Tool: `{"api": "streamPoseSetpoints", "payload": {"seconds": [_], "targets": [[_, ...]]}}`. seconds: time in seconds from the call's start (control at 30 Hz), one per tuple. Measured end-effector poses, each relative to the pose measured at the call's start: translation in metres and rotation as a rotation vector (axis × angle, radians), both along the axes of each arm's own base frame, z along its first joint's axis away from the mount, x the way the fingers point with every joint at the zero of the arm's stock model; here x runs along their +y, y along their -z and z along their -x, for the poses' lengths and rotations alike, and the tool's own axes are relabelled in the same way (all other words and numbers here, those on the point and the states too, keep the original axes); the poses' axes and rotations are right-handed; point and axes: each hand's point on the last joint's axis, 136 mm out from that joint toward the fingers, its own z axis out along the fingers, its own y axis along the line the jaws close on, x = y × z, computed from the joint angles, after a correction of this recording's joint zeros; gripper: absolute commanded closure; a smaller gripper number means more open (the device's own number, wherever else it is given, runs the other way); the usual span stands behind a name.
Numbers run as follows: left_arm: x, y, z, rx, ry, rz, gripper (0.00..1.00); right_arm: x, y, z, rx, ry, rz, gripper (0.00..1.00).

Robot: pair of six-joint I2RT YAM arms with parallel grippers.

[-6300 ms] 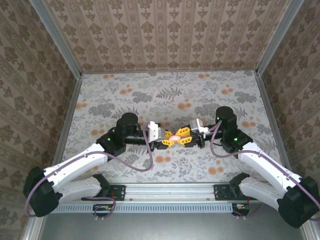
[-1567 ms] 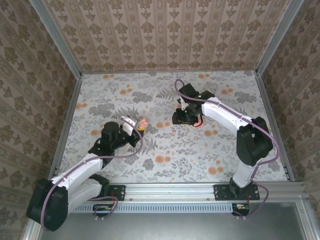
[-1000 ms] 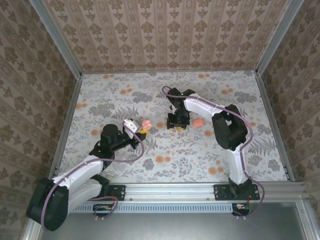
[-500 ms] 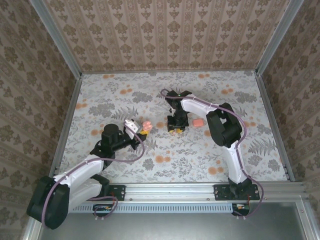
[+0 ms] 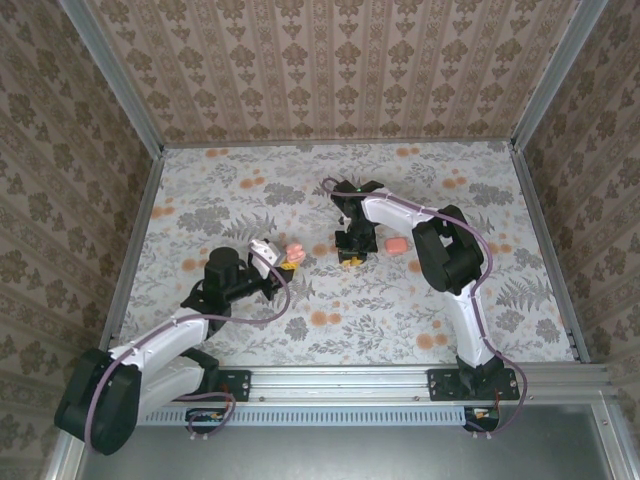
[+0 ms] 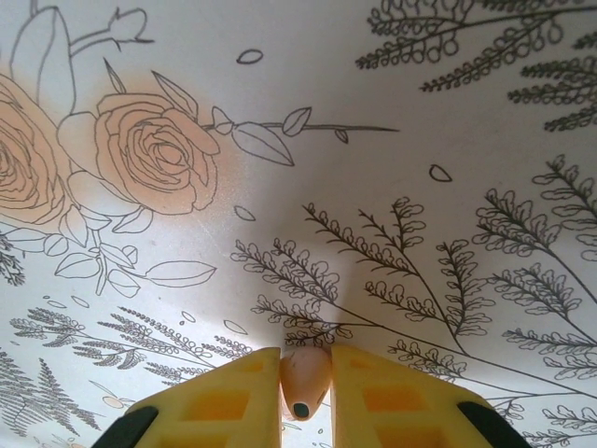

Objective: Insert the wireless bluetooth earbuds into the charging case

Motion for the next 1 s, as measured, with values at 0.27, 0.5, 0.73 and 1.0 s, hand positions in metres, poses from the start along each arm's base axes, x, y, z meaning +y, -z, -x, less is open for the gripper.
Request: {"api": "streamPoseSetpoints", "payload": {"seconds": [0.27, 0.5, 0.73, 1.0], "targets": [[-0.009, 0.012, 0.004, 0.030, 0.038, -0.012, 0.87, -0.004, -0.008, 0.004, -0.085, 0.036, -0.041, 0.84], [-0.030, 0.030, 0.007, 0.063, 0.098, -0.033, 0.89, -0.009, -0.030, 0.000, -0.266, 0.115, -0.128, 0.85], [-0.056, 0.032, -0.001, 0.034, 0.150, -0.038, 0.89, -0.014, -0.050, -0.006, -0.464, 0.201, -0.244, 0.86], [-0.075, 0.032, -0.017, 0.002, 0.157, -0.033, 0.89, -0.019, -0.067, -0.009, -0.631, 0.270, -0.353, 0.86]]}}
